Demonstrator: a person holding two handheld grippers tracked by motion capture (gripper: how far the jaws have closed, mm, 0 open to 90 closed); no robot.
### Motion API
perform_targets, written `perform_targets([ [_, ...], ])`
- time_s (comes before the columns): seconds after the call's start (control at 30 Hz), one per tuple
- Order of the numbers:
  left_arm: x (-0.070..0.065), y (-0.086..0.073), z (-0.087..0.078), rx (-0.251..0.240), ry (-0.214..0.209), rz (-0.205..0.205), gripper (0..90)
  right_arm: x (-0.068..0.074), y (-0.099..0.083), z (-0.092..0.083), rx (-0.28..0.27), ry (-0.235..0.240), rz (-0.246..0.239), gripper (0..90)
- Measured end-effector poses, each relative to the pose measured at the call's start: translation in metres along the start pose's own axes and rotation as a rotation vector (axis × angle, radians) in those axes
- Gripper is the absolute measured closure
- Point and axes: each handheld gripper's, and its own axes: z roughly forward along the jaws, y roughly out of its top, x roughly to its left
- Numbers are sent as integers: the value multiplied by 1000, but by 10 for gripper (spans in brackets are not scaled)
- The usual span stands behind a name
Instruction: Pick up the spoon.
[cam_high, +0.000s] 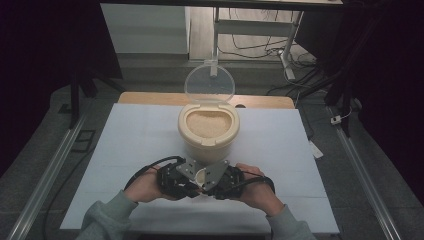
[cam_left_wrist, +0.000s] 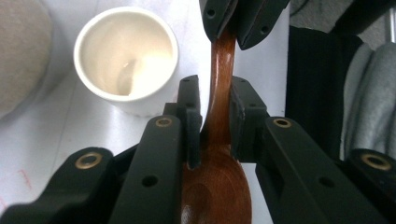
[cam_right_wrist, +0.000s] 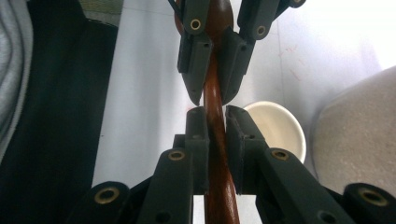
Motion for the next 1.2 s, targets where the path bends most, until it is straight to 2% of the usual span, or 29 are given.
perform_targets([
  [0.13, 0, -1, -2, -26, 25, -8, 763, -4, -4, -2, -49, -27, 31, 775],
  [0.23, 0, -2, -4, -45, 49, -19, 767, -8, -7, -8, -99, -60, 80, 727],
  [0.3, 2, -3, -6, -56, 60, -30, 769, -11, -10, -13, -143, -84, 129, 642],
  [0.43, 4, -5, -9, -80, 91, -51, 771, -17, -17, -26, -245, -168, 262, 523],
  [0.5, 4, -7, -11, -98, 105, -62, 772, -18, -23, -34, -307, -198, 323, 481],
  [0.63, 6, -9, -16, -135, 145, -87, 774, -17, -35, -46, -384, -270, 434, 437],
  [0.87, 7, -12, -18, -178, 197, -123, 776, -23, -60, -53, -463, -307, 608, 391],
  [0.93, 6, -13, -18, -187, 208, -125, 777, -23, -64, -51, -472, -314, 643, 370],
  [1.1, 5, -15, -22, -232, 233, -130, 779, -20, -69, -44, -487, -311, 717, 328],
  [1.2, 4, -16, -25, -264, 243, -132, 781, -19, -73, -40, -508, -282, 775, 314],
])
